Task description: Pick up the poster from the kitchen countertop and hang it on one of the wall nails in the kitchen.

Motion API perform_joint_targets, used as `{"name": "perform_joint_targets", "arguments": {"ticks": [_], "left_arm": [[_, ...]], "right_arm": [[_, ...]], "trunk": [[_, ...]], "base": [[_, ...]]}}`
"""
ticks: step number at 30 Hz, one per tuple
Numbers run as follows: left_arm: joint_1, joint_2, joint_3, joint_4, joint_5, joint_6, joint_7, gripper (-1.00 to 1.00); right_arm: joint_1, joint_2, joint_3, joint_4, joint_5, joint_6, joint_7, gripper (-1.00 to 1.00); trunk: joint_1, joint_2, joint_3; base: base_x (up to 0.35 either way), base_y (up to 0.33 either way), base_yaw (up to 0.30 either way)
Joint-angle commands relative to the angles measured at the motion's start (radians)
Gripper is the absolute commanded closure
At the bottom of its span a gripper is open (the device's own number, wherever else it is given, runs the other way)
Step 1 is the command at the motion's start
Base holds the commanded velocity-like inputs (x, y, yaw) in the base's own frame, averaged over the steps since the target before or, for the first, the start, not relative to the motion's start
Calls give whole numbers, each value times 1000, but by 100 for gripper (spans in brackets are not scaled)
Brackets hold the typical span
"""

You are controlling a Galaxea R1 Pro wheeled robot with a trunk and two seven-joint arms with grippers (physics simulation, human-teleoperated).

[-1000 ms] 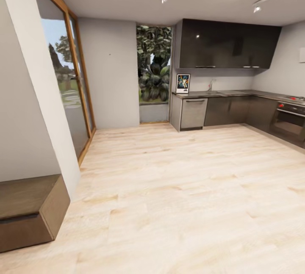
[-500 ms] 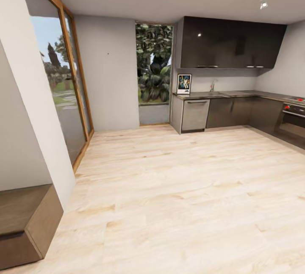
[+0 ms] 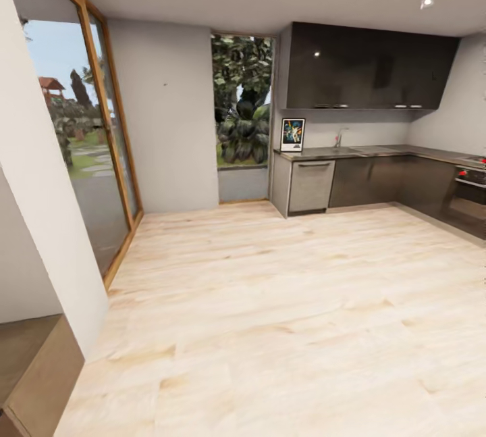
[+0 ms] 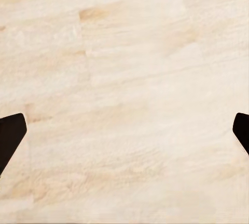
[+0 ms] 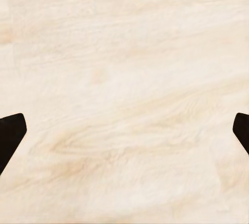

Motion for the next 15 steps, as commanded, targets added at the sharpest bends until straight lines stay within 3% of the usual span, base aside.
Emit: {"name": "perform_joint_targets", "arguments": {"ticks": [1, 6, 15], "left_arm": [[0, 0, 1, -1, -1, -2, 0, -100], [0, 0, 2, -1, -1, -2, -1, -100], [0, 0, 2, 13, 1, -2, -1, -100]], "right_arm": [[-1, 0, 0, 1, 0, -3, 0, -100], [-1, 0, 0, 1, -1, -3, 0, -100], [-1, 0, -1, 1, 1, -3, 0, -100]], "trunk": [[1, 0, -1], [1, 0, 1], [1, 0, 1]], "base": [[335, 0, -175], [335, 0, -198], [335, 0, -30]]}}
